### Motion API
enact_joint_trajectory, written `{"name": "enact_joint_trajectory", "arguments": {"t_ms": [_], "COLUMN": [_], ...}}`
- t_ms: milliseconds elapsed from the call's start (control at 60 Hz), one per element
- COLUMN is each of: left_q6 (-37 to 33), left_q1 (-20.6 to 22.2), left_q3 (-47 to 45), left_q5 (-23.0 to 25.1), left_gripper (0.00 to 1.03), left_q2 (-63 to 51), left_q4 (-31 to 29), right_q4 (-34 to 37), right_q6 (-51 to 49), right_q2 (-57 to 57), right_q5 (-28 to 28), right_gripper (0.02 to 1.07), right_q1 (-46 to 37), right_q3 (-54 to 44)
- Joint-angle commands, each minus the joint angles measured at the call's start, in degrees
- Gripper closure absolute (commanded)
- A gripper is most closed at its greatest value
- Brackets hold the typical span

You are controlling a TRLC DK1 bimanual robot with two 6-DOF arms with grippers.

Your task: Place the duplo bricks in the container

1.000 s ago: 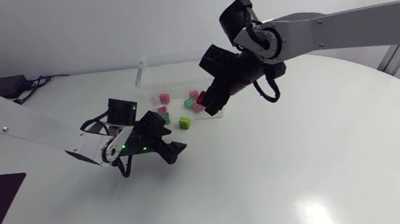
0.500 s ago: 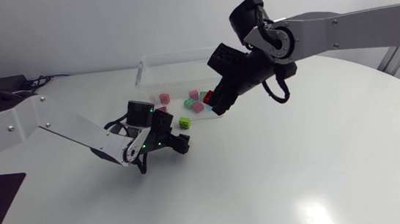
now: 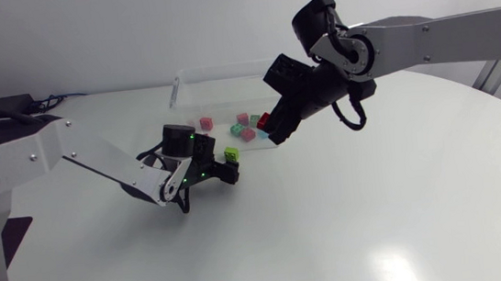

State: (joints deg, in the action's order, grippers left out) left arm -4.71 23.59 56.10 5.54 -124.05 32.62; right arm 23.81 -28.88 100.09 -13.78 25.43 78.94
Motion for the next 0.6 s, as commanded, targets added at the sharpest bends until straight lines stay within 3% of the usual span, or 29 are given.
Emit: {"name": "enact_joint_trajectory", "arguments": {"t_ms": [0, 283, 350, 383, 483, 583], "left_q6": [2.16, 3.92, 4.27, 4.45, 4.8, 5.06], "left_q1": [0.31, 1.28, 1.37, 1.37, 1.28, 1.45], "left_q3": [2.09, 4.37, 4.46, 4.46, 4.29, 3.58], "left_q5": [-0.53, -1.59, -1.76, -1.76, -1.76, -1.76], "left_gripper": [0.07, 0.07, 0.13, 0.2, 0.67, 0.75], "left_q2": [-2.34, -5.68, -5.94, -6.03, -6.38, -6.56], "left_q4": [0.86, 0.86, 1.13, 1.48, 2.8, 3.5], "right_q4": [-0.52, -1.14, -1.4, -1.58, -1.58, -1.58], "right_q6": [1.2, 1.11, 1.11, 1.11, 1.11, 1.2], "right_q2": [-1.22, -1.57, -1.74, -1.83, -2.1, -2.54], "right_q5": [-0.72, -0.9, -1.07, -1.16, -1.16, -1.16], "right_gripper": [0.75, 0.75, 0.75, 0.75, 0.74, 0.74], "right_q1": [-0.56, -1.35, -1.52, -1.52, -1.52, -1.7], "right_q3": [-1.68, -2.82, -3.17, -3.26, -3.17, -2.82]}}
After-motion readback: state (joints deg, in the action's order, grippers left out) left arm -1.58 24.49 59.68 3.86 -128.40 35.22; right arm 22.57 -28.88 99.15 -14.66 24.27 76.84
